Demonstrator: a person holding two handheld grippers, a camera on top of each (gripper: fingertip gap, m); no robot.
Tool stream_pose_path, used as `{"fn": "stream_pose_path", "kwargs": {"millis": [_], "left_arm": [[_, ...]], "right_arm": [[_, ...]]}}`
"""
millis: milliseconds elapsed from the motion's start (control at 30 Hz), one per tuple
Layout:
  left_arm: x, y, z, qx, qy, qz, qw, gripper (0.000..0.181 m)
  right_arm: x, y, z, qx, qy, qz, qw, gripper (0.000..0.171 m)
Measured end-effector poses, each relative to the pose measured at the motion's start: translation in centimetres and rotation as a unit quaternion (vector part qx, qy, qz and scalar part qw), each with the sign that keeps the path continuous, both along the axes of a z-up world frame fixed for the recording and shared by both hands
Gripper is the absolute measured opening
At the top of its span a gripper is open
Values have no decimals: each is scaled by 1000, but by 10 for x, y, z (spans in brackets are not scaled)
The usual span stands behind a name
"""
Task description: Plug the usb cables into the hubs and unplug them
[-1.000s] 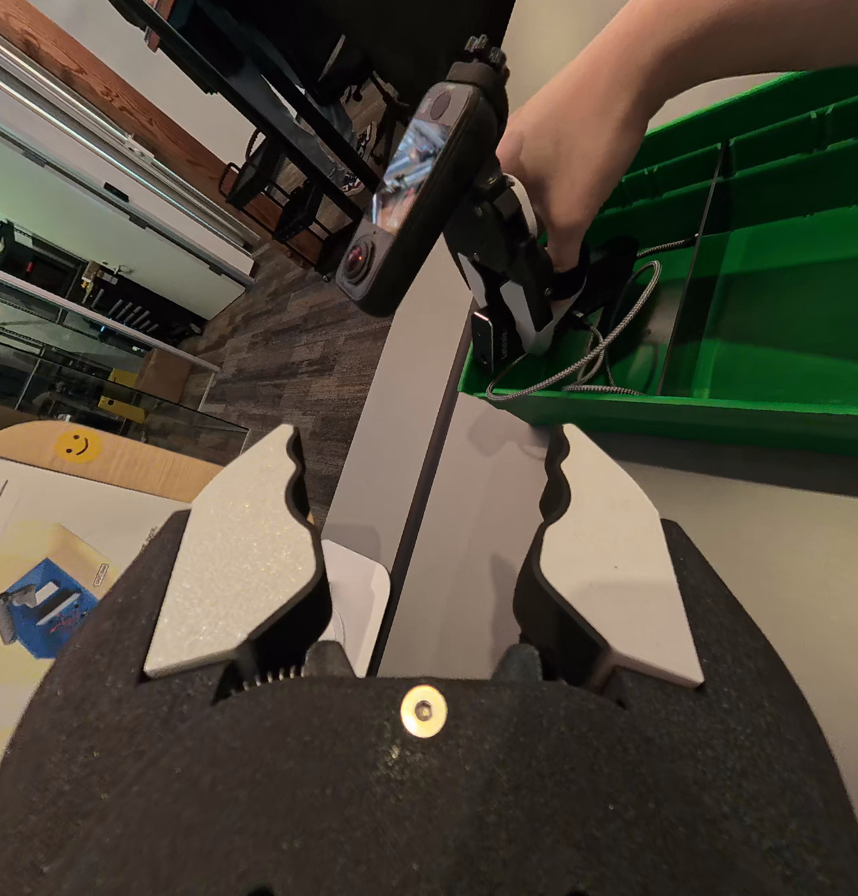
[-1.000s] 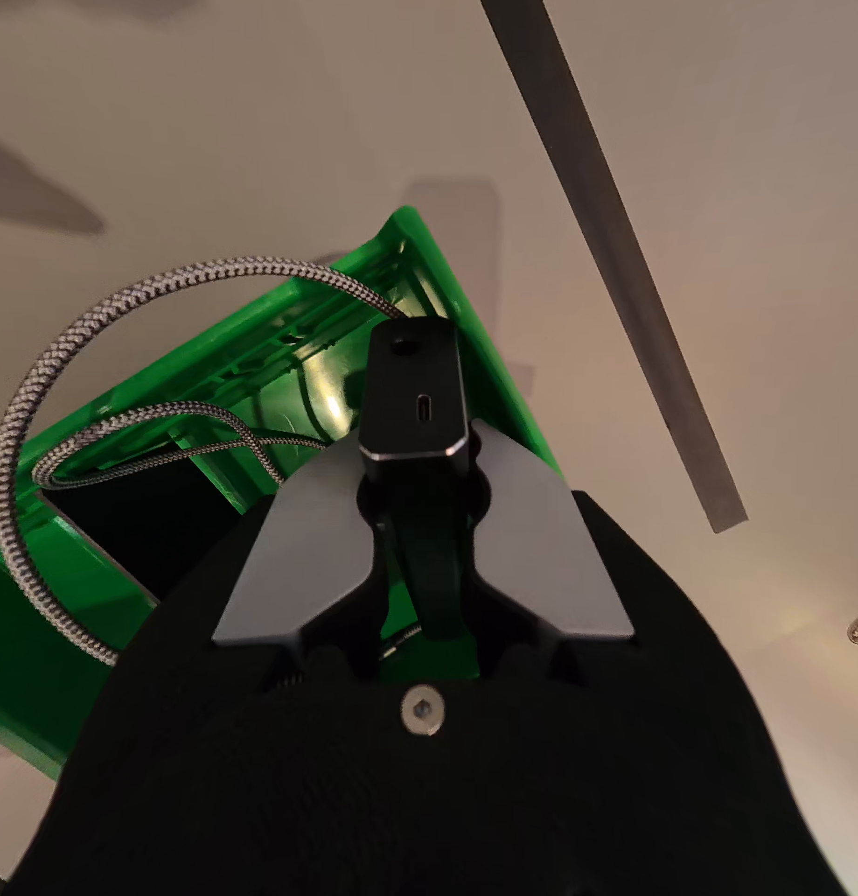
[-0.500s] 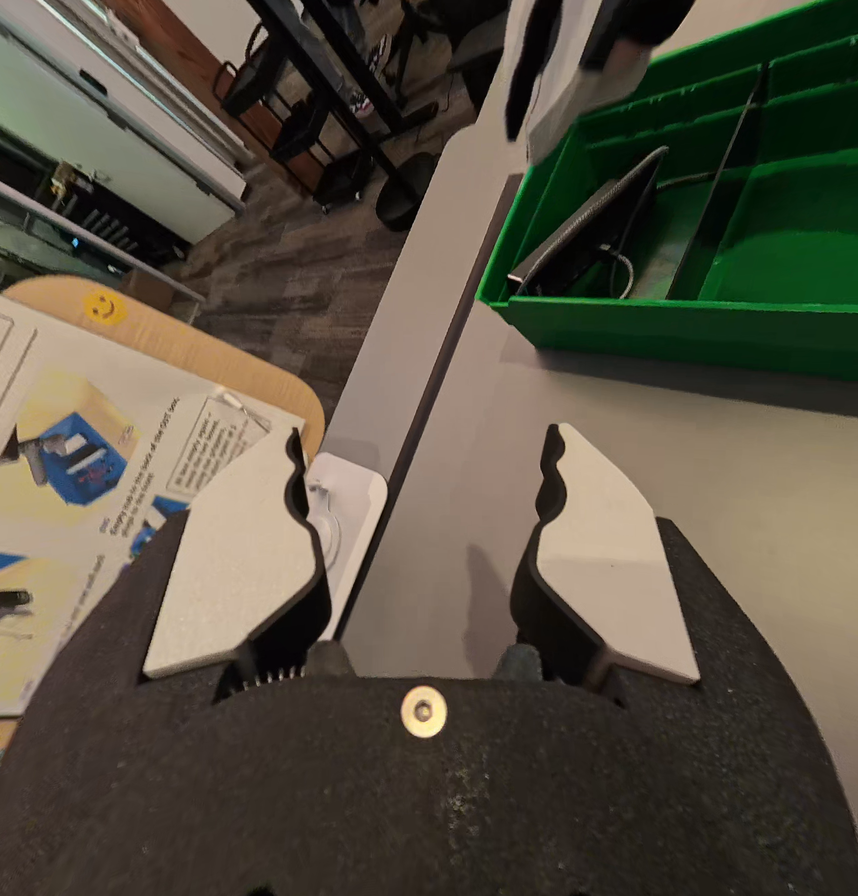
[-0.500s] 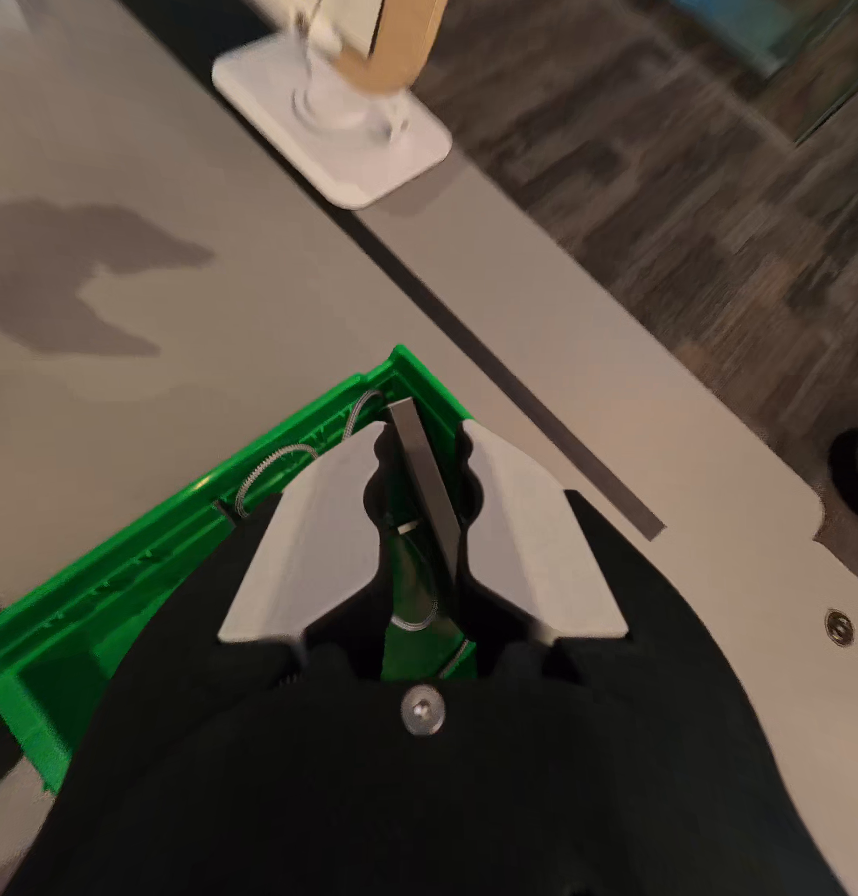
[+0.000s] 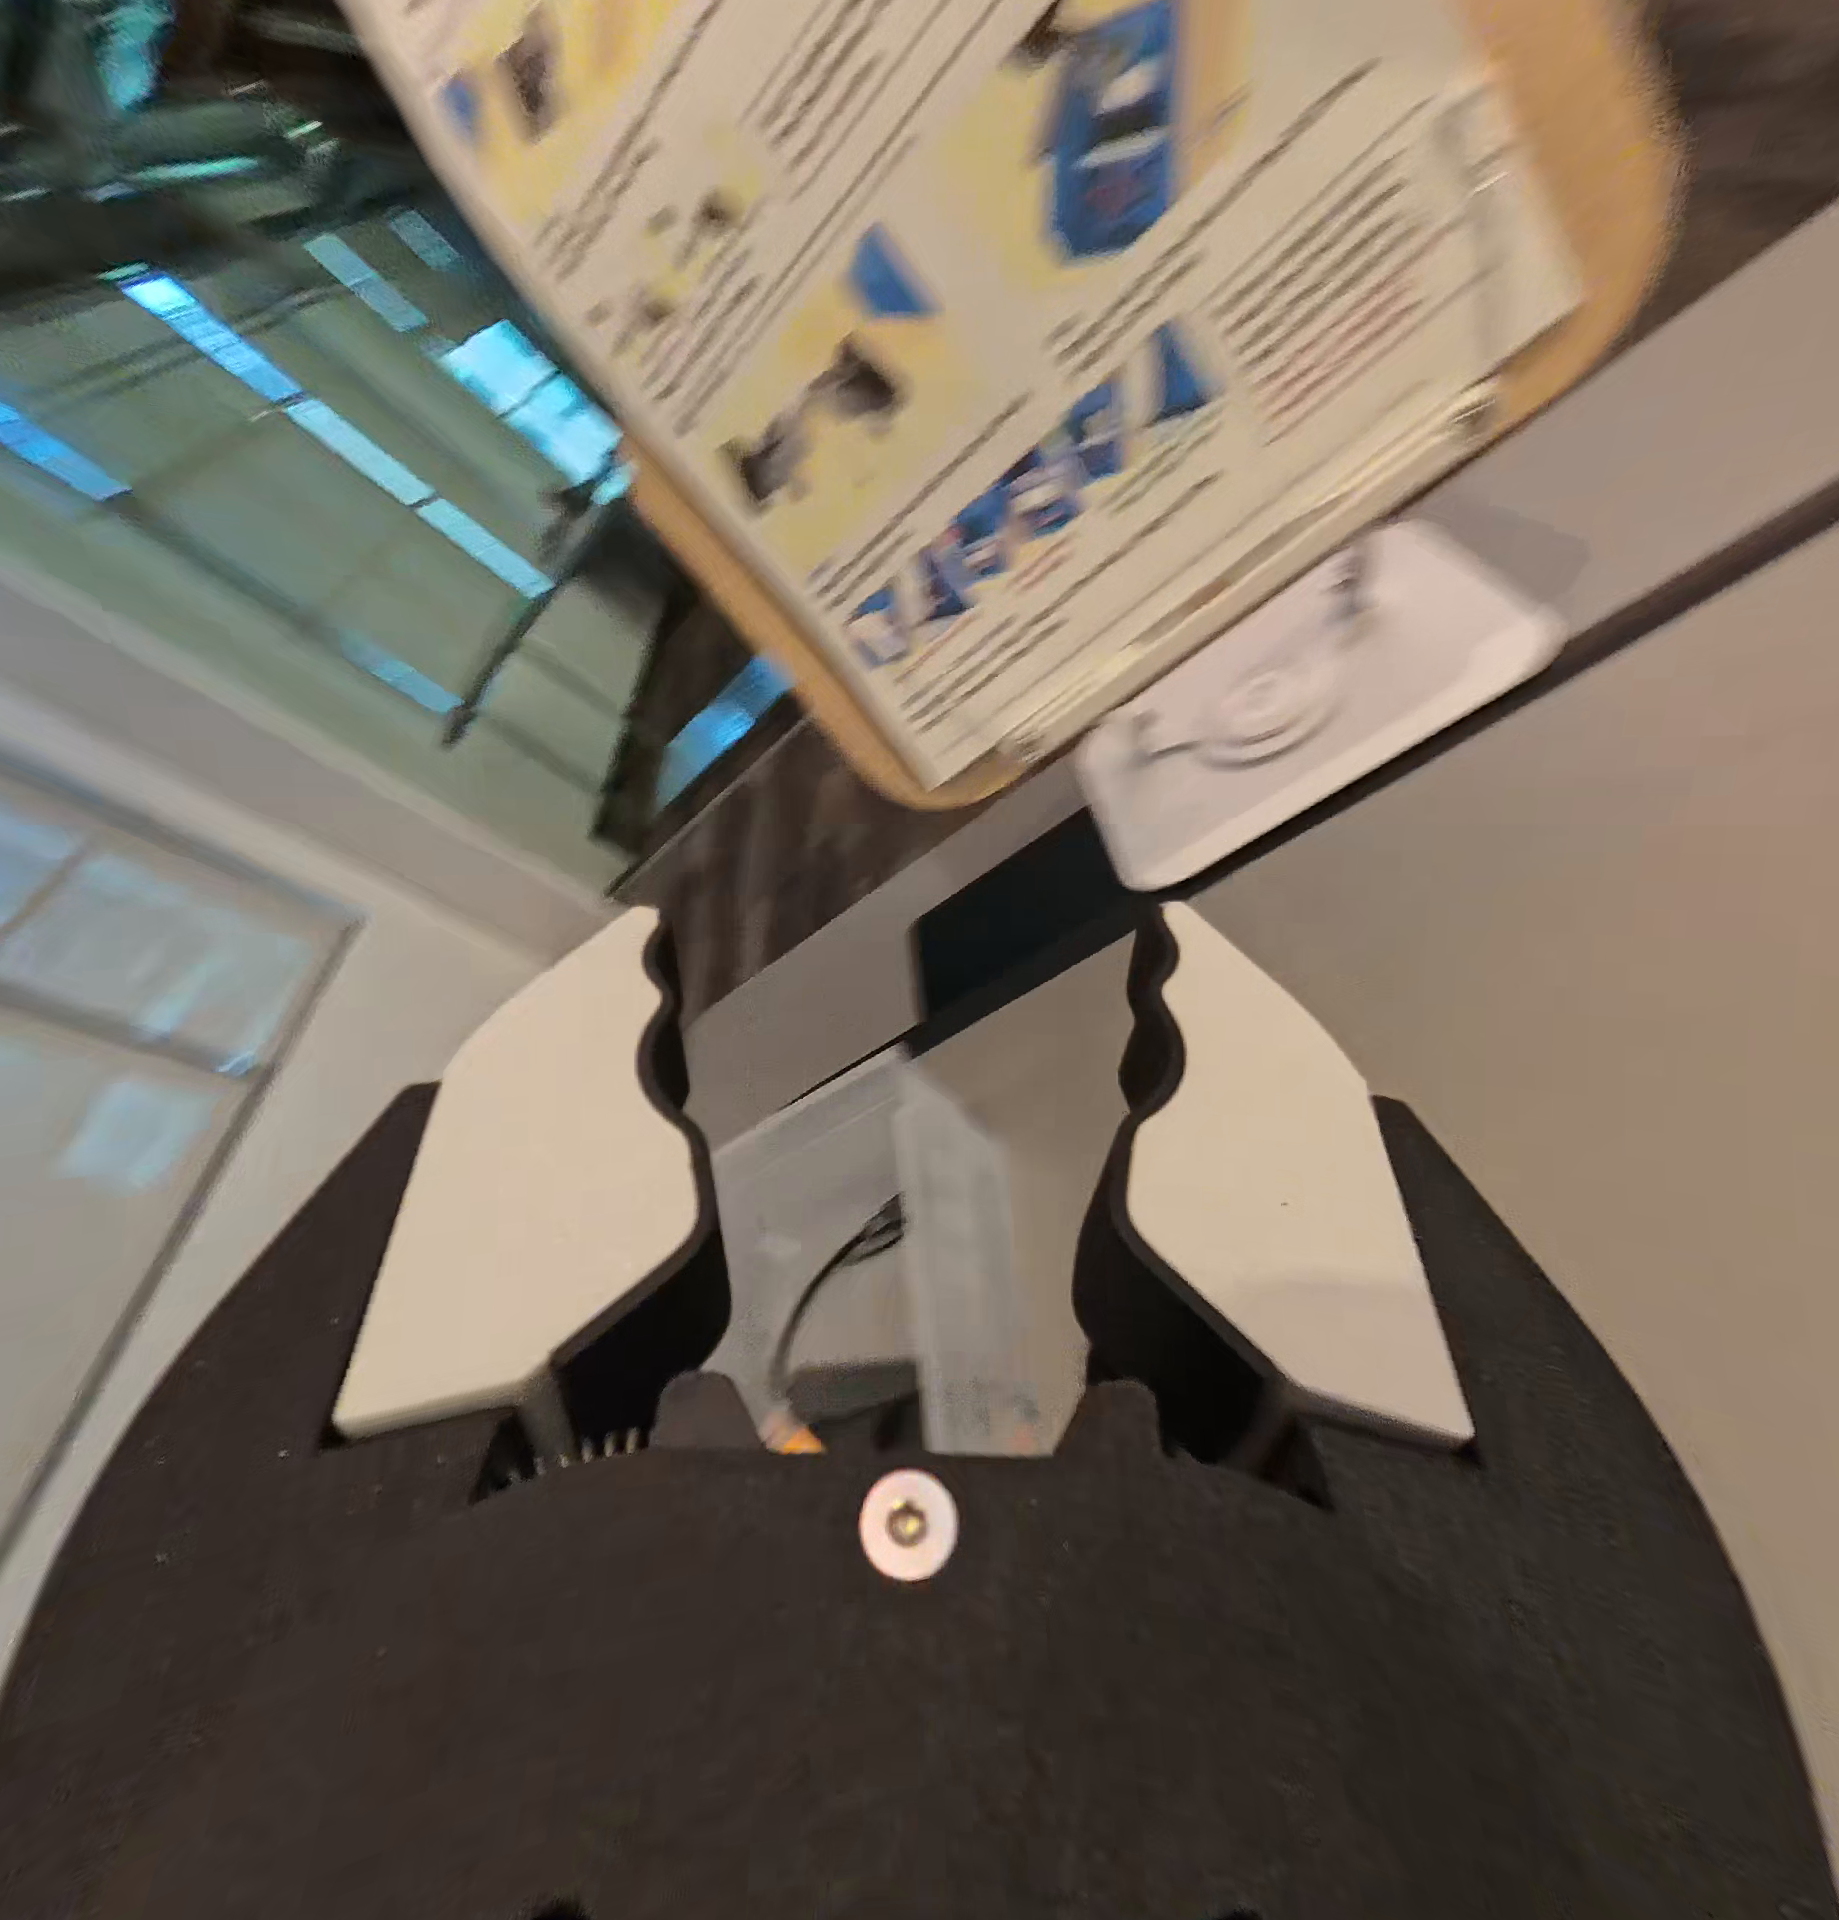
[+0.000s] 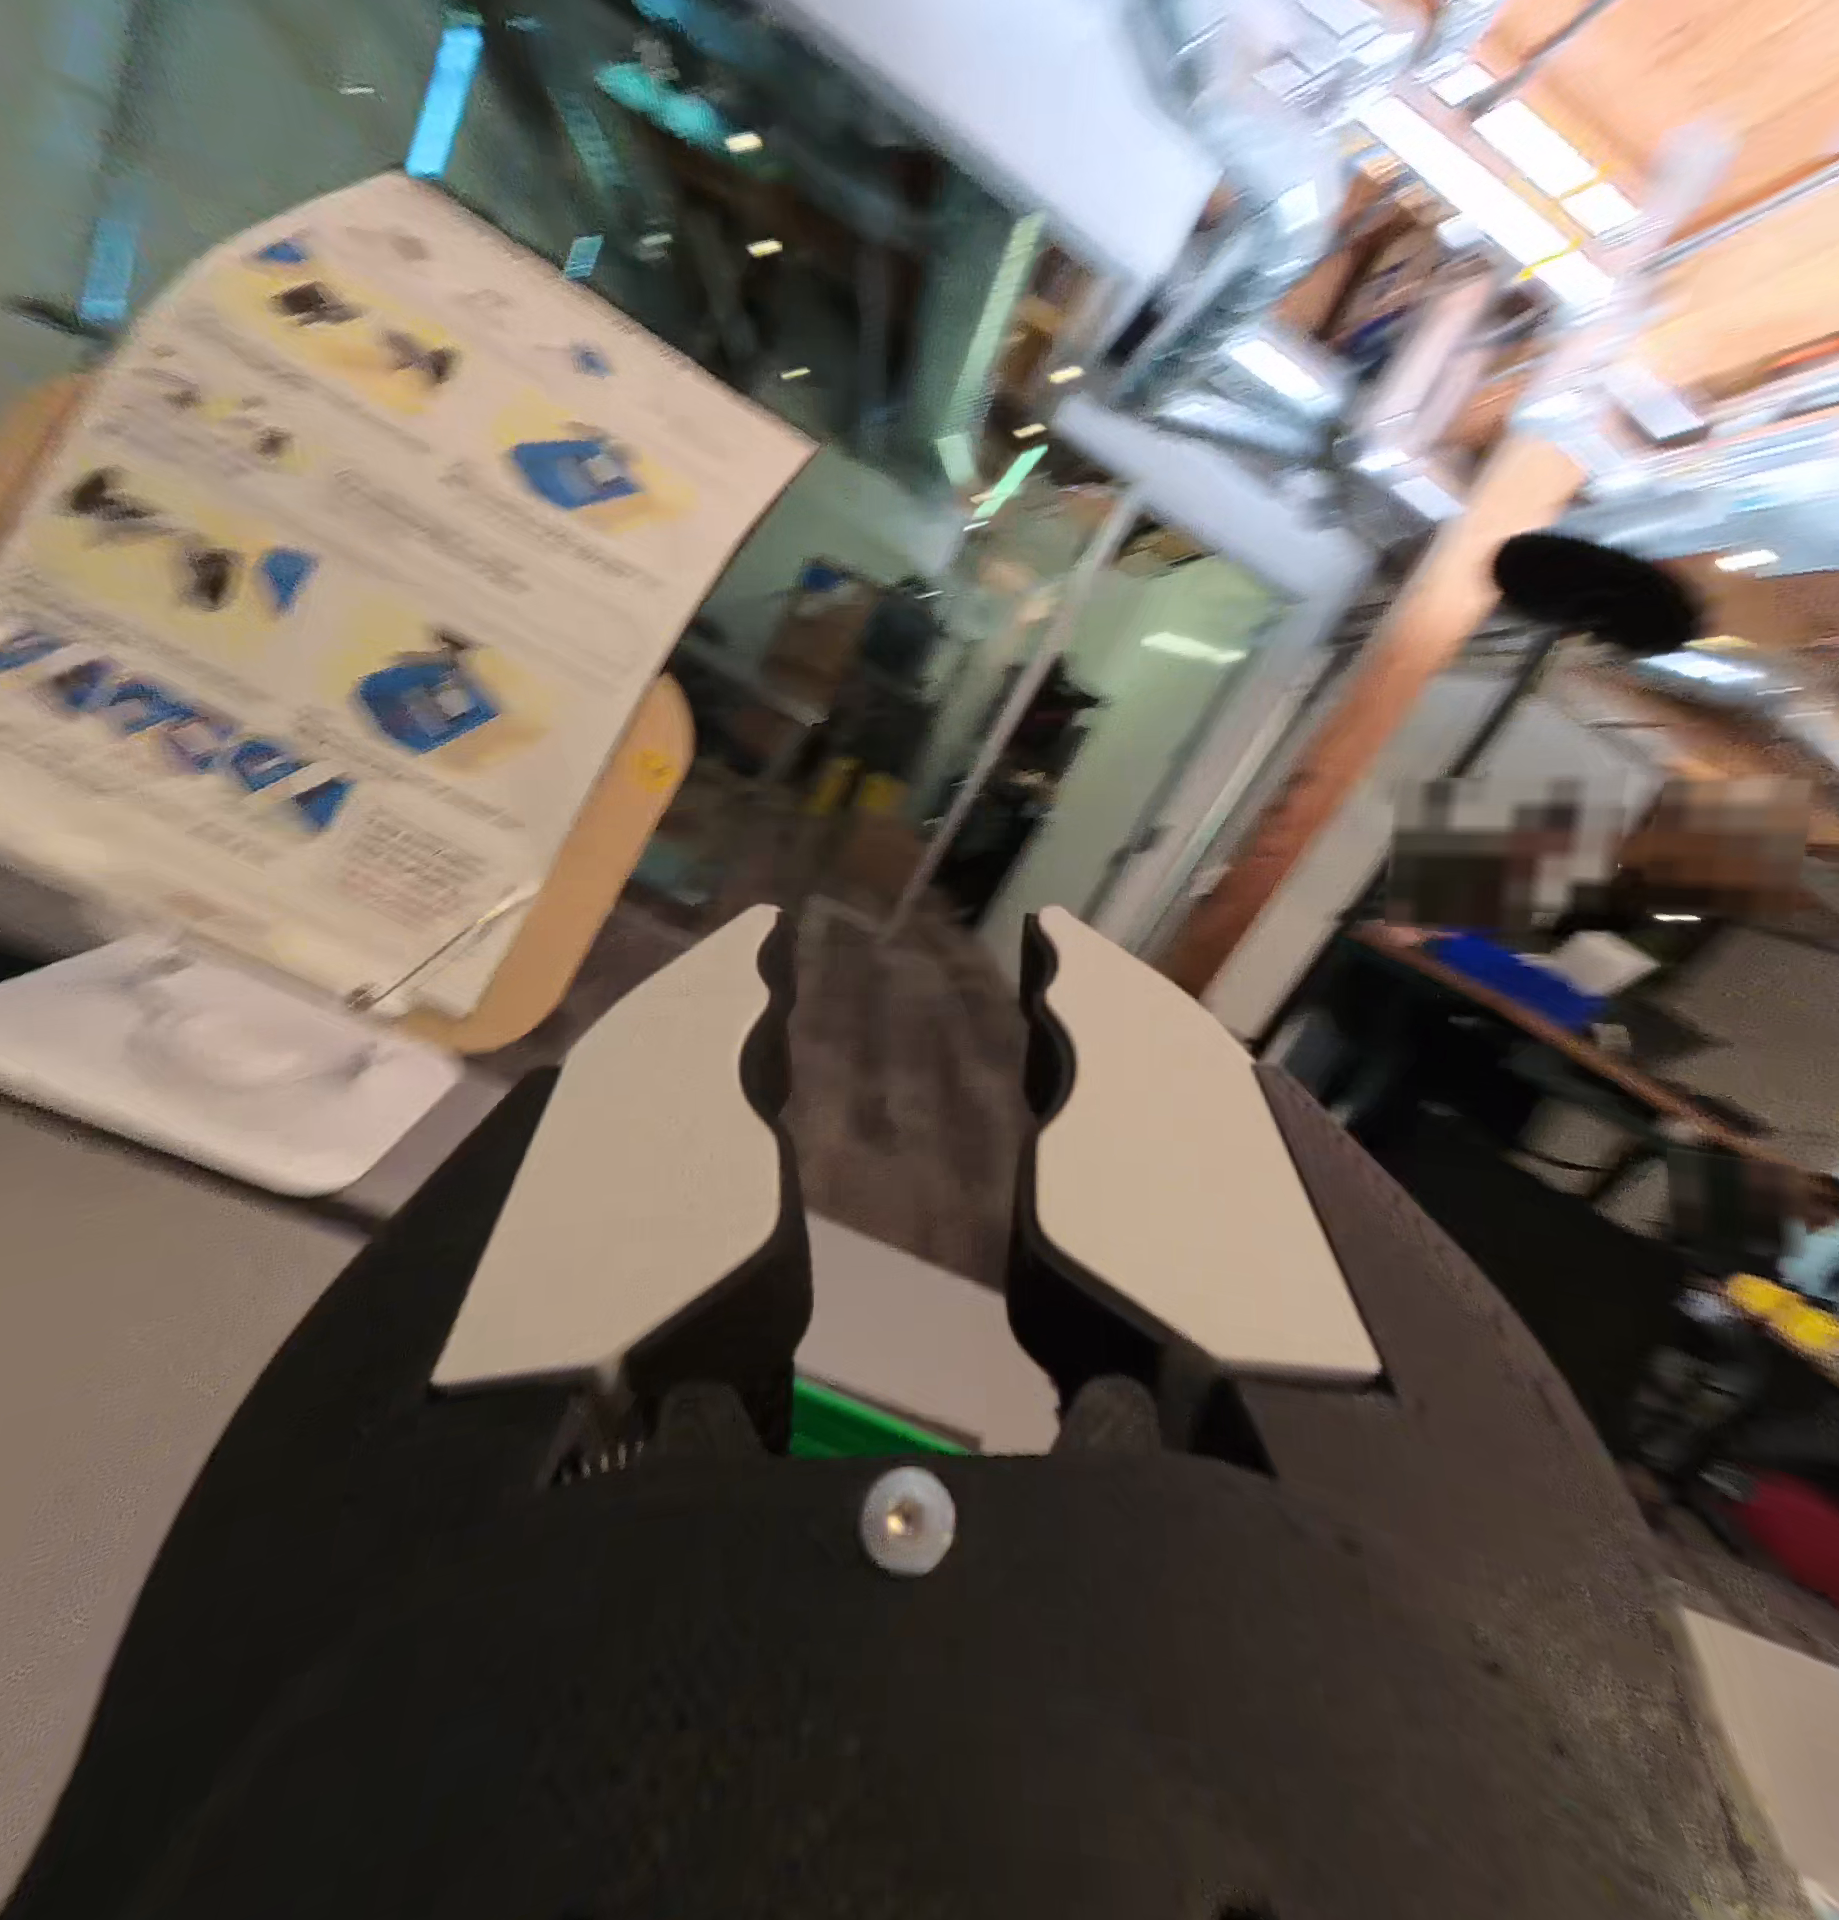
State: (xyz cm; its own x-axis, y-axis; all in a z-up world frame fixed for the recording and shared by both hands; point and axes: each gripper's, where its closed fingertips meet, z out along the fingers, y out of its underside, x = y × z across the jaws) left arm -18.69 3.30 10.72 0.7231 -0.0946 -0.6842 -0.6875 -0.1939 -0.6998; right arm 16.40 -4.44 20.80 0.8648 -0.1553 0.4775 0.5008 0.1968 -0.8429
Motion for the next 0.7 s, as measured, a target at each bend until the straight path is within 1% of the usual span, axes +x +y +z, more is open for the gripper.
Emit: {"fn": "stream_pose_path", "kwargs": {"millis": [33,67,133,200,267,333,400,433,467,500,533,567,600,633,700], "left_arm": [[-19,-2,5,17,26,43,999,83],[-32,-4,10,30,58,71,995,83],[-45,-4,14,39,128,93,987,83],[-48,-4,17,44,221,103,969,86],[-45,-6,22,66,313,100,942,86],[-40,-8,21,74,360,83,926,81],[-41,-9,12,56,366,71,926,80],[-45,-8,6,34,347,63,935,81],[-50,-8,-4,0,306,49,951,81],[-55,-9,-14,-44,241,27,969,82],[-59,-12,-23,-88,159,0,983,82],[-65,-15,-28,-126,71,-27,989,81],[-72,-20,-30,-160,-11,-57,985,82],[-82,-25,-30,-186,-81,-84,976,84],[-116,-30,-25,-198,-178,-106,958,86]], "right_arm": [[-6,-5,8,26,0,-20,999,39],[-13,-8,13,40,8,-28,999,37],[-28,-10,13,49,28,-21,998,37],[-39,-4,4,44,38,-7,998,37],[-45,8,-9,27,19,-11,999,38],[-46,20,-23,3,2,-18,1000,38],[-44,30,-35,-21,6,-14,1000,39],[-43,33,-39,-29,6,-10,999,39],[-44,35,-42,-37,9,-1,999,39],[-43,36,-45,-45,16,8,999,39],[-43,38,-49,-54,21,18,998,39],[-43,39,-52,-64,27,31,997,39],[-43,40,-56,-75,39,48,995,39],[-44,40,-59,-87,52,68,993,39],[-45,39,-64,-104,70,108,986,39]]}}
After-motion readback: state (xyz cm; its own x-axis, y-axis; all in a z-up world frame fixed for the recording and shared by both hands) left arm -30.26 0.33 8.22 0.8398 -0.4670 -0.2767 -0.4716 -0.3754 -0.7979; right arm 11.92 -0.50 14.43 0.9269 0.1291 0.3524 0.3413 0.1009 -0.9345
